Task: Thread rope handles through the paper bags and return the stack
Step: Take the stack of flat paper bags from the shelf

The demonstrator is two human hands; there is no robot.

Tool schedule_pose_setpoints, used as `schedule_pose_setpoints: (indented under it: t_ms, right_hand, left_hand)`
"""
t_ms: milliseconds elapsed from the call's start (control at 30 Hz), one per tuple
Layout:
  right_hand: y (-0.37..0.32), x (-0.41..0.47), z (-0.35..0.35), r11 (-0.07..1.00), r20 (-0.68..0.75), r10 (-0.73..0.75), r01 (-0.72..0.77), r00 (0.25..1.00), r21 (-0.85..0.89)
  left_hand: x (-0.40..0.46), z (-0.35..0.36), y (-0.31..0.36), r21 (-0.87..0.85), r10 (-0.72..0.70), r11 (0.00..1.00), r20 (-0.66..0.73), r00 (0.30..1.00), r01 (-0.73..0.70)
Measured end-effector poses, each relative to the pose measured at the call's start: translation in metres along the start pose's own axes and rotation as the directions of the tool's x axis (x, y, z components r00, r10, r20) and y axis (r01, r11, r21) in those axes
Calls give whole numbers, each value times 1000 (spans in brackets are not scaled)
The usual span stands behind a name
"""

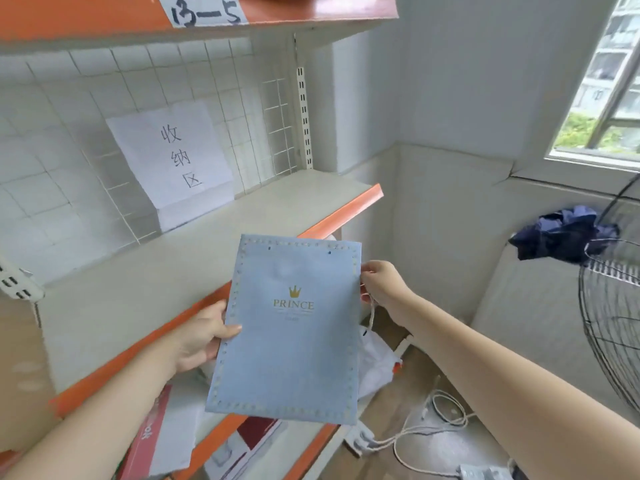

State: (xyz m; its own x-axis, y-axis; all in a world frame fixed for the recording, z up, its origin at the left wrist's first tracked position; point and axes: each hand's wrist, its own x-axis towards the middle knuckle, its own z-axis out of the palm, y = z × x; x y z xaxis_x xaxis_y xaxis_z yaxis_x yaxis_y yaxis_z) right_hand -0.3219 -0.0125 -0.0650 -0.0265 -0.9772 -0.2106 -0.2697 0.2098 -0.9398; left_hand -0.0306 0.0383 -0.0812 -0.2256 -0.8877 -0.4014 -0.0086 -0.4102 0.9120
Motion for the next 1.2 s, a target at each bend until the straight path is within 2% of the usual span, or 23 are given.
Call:
schedule_pose_setpoints:
  t_ms: [167,367,500,600,767,900,1033,1100,1200]
  right_hand:
    - [72,-61,-34,988,-162,141,-129,977,79]
    - [137,-122,-64,963,-266,266,-240,927,126]
    - [173,-161,-80,941,-338,326,-270,883,202]
    - [192,-195,-98,925,-422,369,-284,828,251]
    - [209,-266,-140,928,-529,366,-258,766,269]
    - [233,-327,-169,922,-605,382,-248,698,296]
    - [252,-406,-196,925,-688,381,-242,618,295]
    - [263,-451,-210,935,-736,356,-228,576,273]
    - [285,-530,-232,942,-817,330,-221,473,253]
  left_hand:
    - [20,47,-42,56,-143,989,215,966,134]
    - [32,103,-87,279,-341,930,408,847,240]
    - [19,152,-103,281,-395,916,490,778,288]
    - [23,178,-116,291,-340,932,508,791,214]
    - [10,239,-121,413,-319,909,615,722,49]
    - [-21,298,-135,396,-260,916,699,666,-59]
    - [-65,355,-157,386,-271,919,759,592,-75]
    - [-92,386,-173,372,-258,924,774,578,-86]
    - [-147,438,-199,370,-245,919,807,538,-136]
